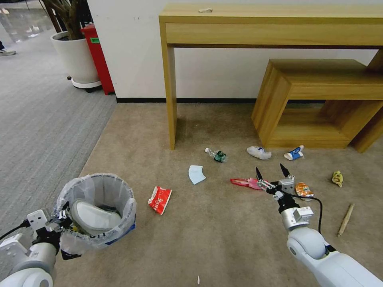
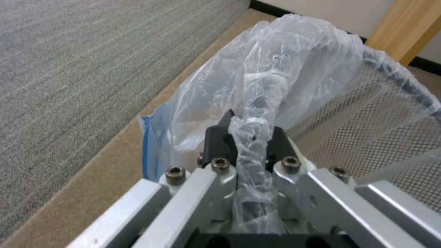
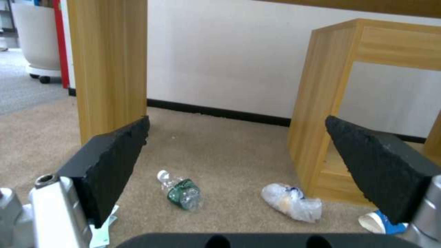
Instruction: Pick up the trash bin and place the garbage on the floor into it.
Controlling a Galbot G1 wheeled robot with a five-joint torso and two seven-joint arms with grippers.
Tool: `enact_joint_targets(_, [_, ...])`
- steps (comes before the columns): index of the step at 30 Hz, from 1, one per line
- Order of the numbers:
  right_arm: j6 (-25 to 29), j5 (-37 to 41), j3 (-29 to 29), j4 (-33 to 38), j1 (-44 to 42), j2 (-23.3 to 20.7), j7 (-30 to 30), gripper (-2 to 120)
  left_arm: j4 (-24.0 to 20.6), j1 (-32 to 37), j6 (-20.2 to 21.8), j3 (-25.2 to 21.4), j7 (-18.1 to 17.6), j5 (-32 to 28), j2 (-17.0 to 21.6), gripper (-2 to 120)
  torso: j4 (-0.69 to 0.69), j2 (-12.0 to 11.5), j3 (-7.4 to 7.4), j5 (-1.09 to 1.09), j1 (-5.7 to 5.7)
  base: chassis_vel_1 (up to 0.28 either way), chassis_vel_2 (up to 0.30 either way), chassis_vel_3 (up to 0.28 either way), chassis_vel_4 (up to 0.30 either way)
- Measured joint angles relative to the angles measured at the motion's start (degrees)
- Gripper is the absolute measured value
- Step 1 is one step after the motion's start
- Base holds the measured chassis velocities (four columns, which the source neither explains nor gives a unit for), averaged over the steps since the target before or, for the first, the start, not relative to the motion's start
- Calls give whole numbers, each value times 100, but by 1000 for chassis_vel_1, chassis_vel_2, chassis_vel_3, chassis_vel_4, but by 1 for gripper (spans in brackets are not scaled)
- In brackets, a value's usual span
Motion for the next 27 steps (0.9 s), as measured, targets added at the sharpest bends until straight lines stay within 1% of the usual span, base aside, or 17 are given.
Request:
enact_joint_targets(11, [24,-36,28,-31,-50,-14,-26,98,-57,8,6,5,-35,-302,1,3,0,0,0,0,0,0,0,0,0])
enact_joint_targets(27, [31,-49,44,-10,-87,-36,-44,98,-90,31,-12,-39,-18,-350,10,3,0,0,0,0,0,0,0,0,0])
